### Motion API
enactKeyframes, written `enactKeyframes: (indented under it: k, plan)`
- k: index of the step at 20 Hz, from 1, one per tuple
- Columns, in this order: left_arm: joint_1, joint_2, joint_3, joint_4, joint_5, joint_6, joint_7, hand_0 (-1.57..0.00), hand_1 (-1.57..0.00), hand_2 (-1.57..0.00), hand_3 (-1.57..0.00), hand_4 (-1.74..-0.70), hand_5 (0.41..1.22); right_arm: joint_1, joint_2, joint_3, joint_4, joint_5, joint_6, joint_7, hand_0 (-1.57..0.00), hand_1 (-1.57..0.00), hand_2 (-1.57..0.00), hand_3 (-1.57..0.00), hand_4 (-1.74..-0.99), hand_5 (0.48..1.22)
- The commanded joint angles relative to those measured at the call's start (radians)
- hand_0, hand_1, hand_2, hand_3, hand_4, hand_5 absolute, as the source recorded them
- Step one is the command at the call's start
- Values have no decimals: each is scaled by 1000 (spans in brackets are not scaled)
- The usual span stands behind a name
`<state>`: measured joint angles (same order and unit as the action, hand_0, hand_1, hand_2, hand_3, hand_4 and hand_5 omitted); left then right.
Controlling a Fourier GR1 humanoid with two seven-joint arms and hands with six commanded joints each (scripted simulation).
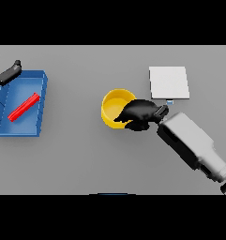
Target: Pick up the red beaker and tilt it to pour out 1 green nut into yellow bowl. Pick up the yellow bowl and place it on the metallic measuring scale.
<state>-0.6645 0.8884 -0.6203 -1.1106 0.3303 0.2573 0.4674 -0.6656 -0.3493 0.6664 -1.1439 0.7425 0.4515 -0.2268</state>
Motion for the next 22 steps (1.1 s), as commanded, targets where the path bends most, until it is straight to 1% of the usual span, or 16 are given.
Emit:
enactKeyframes:
  k: [1, 2, 3, 4, 6, 7, 10, 11, 12, 13, 15, 17, 18, 19, 21, 22]
  plan:
    - [3, -3, 1, 4, 2, 4, -1, 1, 1, 1, 1, -791, 730, 1, 3, -1, -10, -2, 6, 29, -1405, -1370, -1365, -1126, -1673, 1191]
    - [16, 5, 3, -9, 5, 4, -13, 1, 1, 1, 1, -790, 727, 8, -3, -1, -21, -9, 10, 25, -1438, -1411, -1406, -1153, -1683, 1197]
    - [18, 9, 1, -22, 4, 9, -6, 1, 1, 1, 1, -788, 725, -1, -12, -9, -26, -14, 15, 24, -1465, -1443, -1439, -1212, -1692, 1202]
    - [4, 3, -2, -11, 0, 5, 12, 1, 1, 1, 1, -785, 724, 1, -12, -9, -48, -19, 20, 46, -1486, -1468, -1466, -1260, -1699, 1206]
    - [16, 8, 1, -11, 1, 6, -8, 1, 1, 1, 1, -783, 727, 3, -36, -25, -87, -45, 48, 38, -1517, -1505, -1504, -1350, -1711, 1211]
    - [4, 4, 0, -10, 0, 5, 4, 1, 1, 1, 1, -784, 727, -10, -41, -37, -97, -55, 58, 53, -1528, -1518, -1517, -1357, -1714, 1213]
    - [3, 14, 5, 1, -4, 2, -7, 1, 1, 1, 1, -788, 733, -33, -78, -57, -127, -73, 86, 62, -1549, -1544, -1543, -1325, -1721, 1217]
    - [2, 11, 5, -2, -1, 2, -3, 1, 1, 1, 1, -793, 737, -40, -80, -63, -131, -79, 96, 87, -1553, -1549, -1549, -1302, -1721, 1218]
    - [9, 13, 10, -8, 9, -1, -11, 1, 1, 1, 1, -797, 737, -45, -78, -66, -134, -86, 105, 100, -1557, -1554, -1553, -1309, -1722, 1218]
    - [13, 14, 9, -18, 6, 8, -11, 1, 1, 1, 1, -798, 737, -51, -75, -67, -135, -91, 110, 111, -1560, -1546, -1556, -1361, -1724, 1218]
    - [6, 17, 12, -4, 2, 2, -26, 1, 1, 1, 1, -799, 741, -64, -67, -71, -124, -99, 109, 122, -1564, -1555, -1561, -1319, -1723, 1218]
    - [-4, 21, 11, -3, -1, -4, -15, 1, 1, 1, 1, -795, 747, -73, -94, -96, -130, -109, 107, 140, -1566, -1561, -1565, -1269, -1723, 1219]
    - [-8, 15, 7, 9, -5, -5, -11, 1, 1, 1, 1, -794, 748, -79, -106, -99, -129, -108, 98, 146, -1471, -1535, -1566, -1279, -1723, 1220]
    - [-8, 8, 7, 15, -4, -7, -19, 1, 1, 1, 1, -790, 751, -91, -117, -104, -115, -105, 90, 146, -1490, -1542, -1567, -1301, -1723, 1220]
    - [-7, 14, 9, 0, -2, -3, -13, 1, 1, 1, 1, -788, 754, -111, -134, -120, -81, -103, 83, 182, -1519, -1552, -1568, -1341, -1724, 1220]
    - [0, 15, 16, 4, 7, -8, -26, 1, 1, 1, 1, -792, 754, -117, -152, -123, -68, -102, 70, 160, -1529, -1556, -1569, -1383, -1725, 1220]
